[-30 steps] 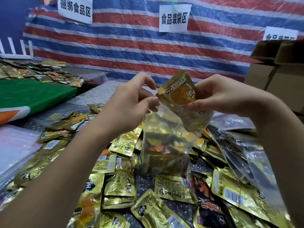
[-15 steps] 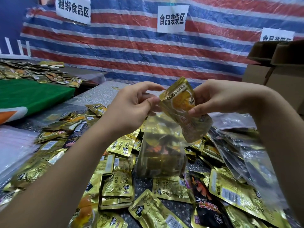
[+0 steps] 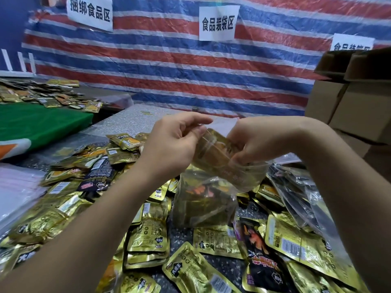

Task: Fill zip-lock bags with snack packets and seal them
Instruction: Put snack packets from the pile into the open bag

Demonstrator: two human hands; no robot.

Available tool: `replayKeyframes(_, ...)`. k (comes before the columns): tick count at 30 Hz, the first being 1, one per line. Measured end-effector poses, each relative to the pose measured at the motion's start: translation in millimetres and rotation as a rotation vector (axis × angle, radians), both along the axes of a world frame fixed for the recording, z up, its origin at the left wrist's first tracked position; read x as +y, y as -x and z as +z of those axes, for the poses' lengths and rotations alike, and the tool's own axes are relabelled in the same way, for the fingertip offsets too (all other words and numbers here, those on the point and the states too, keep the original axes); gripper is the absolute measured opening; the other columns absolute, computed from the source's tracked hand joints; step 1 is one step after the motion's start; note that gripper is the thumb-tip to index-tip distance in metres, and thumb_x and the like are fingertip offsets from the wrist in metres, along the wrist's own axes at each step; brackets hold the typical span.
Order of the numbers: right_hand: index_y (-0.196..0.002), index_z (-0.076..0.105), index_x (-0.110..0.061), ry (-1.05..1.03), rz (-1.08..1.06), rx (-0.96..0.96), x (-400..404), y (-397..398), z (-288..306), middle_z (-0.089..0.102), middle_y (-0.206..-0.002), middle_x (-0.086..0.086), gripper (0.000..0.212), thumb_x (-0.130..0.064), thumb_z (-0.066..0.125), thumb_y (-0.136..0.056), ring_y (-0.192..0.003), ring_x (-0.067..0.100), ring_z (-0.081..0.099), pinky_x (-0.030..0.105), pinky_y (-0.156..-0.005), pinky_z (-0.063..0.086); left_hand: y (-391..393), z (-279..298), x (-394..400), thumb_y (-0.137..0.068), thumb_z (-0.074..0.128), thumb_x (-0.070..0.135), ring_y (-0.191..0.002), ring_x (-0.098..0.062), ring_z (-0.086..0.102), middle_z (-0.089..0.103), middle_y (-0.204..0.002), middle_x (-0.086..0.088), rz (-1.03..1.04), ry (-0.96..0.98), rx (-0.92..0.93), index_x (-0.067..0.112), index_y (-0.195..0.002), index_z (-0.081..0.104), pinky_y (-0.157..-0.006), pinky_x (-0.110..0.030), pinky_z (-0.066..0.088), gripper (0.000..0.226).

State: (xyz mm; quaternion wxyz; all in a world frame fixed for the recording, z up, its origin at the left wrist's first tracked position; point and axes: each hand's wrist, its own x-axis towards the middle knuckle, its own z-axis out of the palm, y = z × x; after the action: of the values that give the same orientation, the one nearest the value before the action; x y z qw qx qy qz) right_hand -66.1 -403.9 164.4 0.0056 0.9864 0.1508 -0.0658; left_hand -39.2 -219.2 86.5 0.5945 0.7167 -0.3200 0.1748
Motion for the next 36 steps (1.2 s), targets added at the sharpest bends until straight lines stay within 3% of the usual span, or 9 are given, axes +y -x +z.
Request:
replayKeyframes(4,-0.067,0.066,-0.033,0.020,0.053,-0.173,5,-1,-3,0.062,-0.058,-0.020,0.021,-0.040,0.073,-0.085,-0.057,-0.006,0.056,0.013,-0.049,0.037,-2,2,3,-0.096,0.060,0.009,-0.087,-0.004,0.070,0.073,-0.092,0.008,0.053,0.052,-0.018,0.023,-0.109,0.069,-0.082,-0.031,0.059,0.021)
replayKeyframes(7,-0.074,0.070,-0.033,-0.129,0.050,-0.274,1,4,5,0.069,-0.072,-0.019,0.017,-0.040,0.069,-0.089,-0.067,-0.005,0.063,0.016,-0.058,0.047,1,4,4,-0.098,0.055,0.004,-0.081,-0.007,0.073,0.074,-0.088,0.001,0.006,0.111,0.008,0.024,-0.106,0.065,-0.075,-0.025,0.059,0.023)
replayKeyframes(10,-0.077,0.076,-0.023,-0.229,0.039,-0.310,0,8,8,0.074,-0.074,-0.010,0.045,-0.058,0.052,-0.091,-0.066,0.015,0.067,0.038,-0.064,0.055,2,4,3,-0.099,0.054,0.004,-0.079,-0.010,0.073,0.074,-0.089,-0.002,-0.010,0.157,0.017,0.026,-0.101,0.065,-0.071,-0.025,0.060,0.024)
replayKeyframes(13,-0.078,0.076,-0.015,-0.325,0.080,-0.349,-2,13,5,0.069,-0.063,-0.011,0.065,-0.072,0.043,-0.081,-0.049,0.009,0.056,0.027,-0.049,0.045,1,4,4,-0.099,0.055,0.005,-0.077,-0.014,0.074,0.074,-0.088,-0.003,-0.012,0.216,0.014,0.021,-0.098,0.065,-0.070,-0.030,0.061,0.019)
replayKeyframes(19,-0.072,0.063,-0.021,-0.350,0.160,-0.551,-14,14,-11,0.052,-0.060,-0.011,0.023,-0.037,0.074,-0.084,-0.054,0.005,0.047,0.016,-0.050,0.037,-3,5,3,-0.099,0.054,0.007,-0.075,-0.019,0.074,0.075,-0.084,-0.004,-0.051,0.304,0.054,0.018,-0.094,0.065,-0.067,-0.029,0.060,0.017)
replayKeyframes(22,-0.087,0.054,-0.027,-0.350,0.090,-0.579,-15,11,-16,0.049,-0.073,-0.011,0.023,-0.042,0.072,-0.084,-0.060,0.004,0.044,0.018,-0.057,0.038,-6,1,1,-0.099,0.054,0.007,-0.075,-0.018,0.074,0.075,-0.085,-0.004,-0.054,0.288,0.088,0.017,-0.098,0.064,-0.067,-0.027,0.060,0.015)
replayKeyframes(26,-0.126,0.049,-0.034,-0.261,0.021,-0.440,-3,11,-21,0.053,-0.097,-0.021,0.066,-0.074,0.046,-0.074,-0.079,-0.006,0.052,0.017,-0.065,0.042,-9,-3,-1,-0.100,0.053,0.006,-0.074,-0.018,0.074,0.075,-0.086,-0.004,-0.032,0.311,0.117,0.017,-0.097,0.065,-0.067,-0.026,0.059,0.016)
replayKeyframes(30,-0.094,0.064,-0.022,-0.319,0.092,-0.487,13,7,-26,0.058,-0.074,-0.013,0.021,-0.041,0.055,-0.097,-0.065,0.002,0.052,0.022,-0.057,0.039,-7,-3,-2,-0.100,0.054,0.007,-0.076,-0.018,0.074,0.075,-0.086,-0.002,-0.077,0.309,0.087,0.019,-0.097,0.064,-0.067,-0.024,0.057,0.016)
replayKeyframes(36,-0.082,0.067,-0.009,-0.420,0.121,-0.561,13,5,-20,0.061,-0.068,-0.003,0.019,-0.019,0.061,-0.098,-0.058,0.008,0.048,0.027,-0.056,0.040,-6,0,-1,-0.098,0.058,0.021,-0.073,-0.019,0.074,0.075,-0.085,-0.003,-0.082,0.304,0.135,0.015,-0.097,0.065,-0.066,-0.026,0.059,0.009)
